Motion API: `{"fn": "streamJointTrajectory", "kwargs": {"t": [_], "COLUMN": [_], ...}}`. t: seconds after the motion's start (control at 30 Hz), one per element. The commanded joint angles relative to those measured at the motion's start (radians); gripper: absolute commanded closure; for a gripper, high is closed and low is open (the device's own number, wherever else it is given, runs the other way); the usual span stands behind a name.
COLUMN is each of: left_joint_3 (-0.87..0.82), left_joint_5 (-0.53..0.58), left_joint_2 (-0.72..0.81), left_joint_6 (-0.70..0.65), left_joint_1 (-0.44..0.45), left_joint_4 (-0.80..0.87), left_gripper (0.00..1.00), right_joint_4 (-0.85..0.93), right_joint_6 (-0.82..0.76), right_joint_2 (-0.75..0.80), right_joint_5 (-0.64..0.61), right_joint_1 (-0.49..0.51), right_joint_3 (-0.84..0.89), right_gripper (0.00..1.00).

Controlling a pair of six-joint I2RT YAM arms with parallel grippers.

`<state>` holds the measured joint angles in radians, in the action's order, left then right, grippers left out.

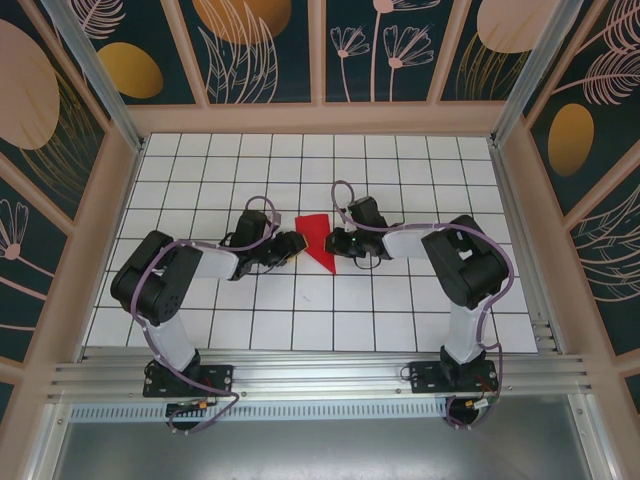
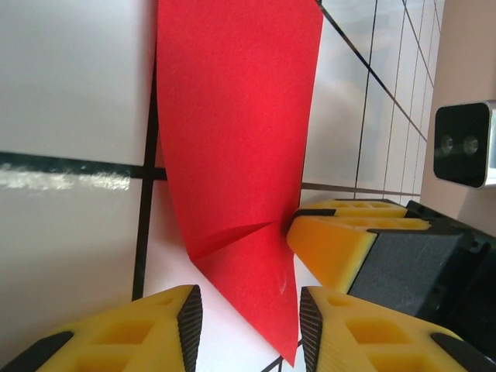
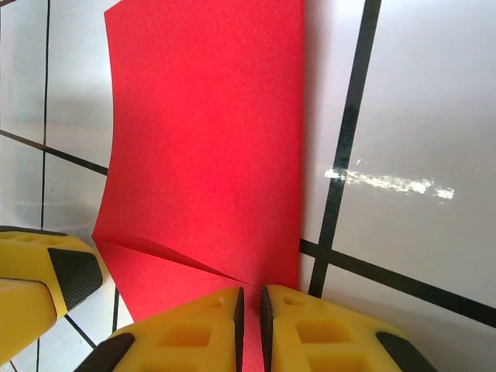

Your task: Fold a paper plane with a square sheet of paper (pick it up from the middle)

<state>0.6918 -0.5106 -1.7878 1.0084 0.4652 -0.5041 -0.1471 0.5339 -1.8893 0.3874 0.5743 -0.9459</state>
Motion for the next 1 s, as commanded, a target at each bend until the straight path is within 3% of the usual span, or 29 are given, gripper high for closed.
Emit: {"fn": "streamJointTrajectory", "kwargs": {"t": [0.0, 0.23, 0.43, 0.63, 0.97], "left_joint_3": [0.034, 0.06, 0.051, 0.06, 0.089], "left_joint_5": [0.014, 0.028, 0.155, 0.118, 0.026], "left_joint_2": [-0.028, -0.047, 0.016, -0.013, -0.06], "left_joint_6": [0.009, -0.011, -0.064, -0.05, -0.029], "left_joint_1": [0.004, 0.004, 0.004, 0.004, 0.007], "left_joint_4": [0.009, 0.047, 0.162, 0.143, 0.084], "left_gripper": [0.62, 0.62, 0.52, 0.5, 0.73], "right_joint_4": [0.055, 0.049, 0.053, 0.053, 0.033], "right_joint_6": [0.005, 0.002, -0.002, -0.002, -0.016], "right_joint_2": [-0.002, 0.0, 0.002, -0.001, 0.008], "right_joint_5": [-0.006, -0.001, -0.01, -0.009, 0.002], "right_joint_1": [-0.01, -0.01, -0.011, -0.011, -0.011], "right_joint_3": [0.038, 0.036, 0.035, 0.034, 0.039], "right_gripper": [0.83, 0.83, 0.83, 0.83, 0.83]}}
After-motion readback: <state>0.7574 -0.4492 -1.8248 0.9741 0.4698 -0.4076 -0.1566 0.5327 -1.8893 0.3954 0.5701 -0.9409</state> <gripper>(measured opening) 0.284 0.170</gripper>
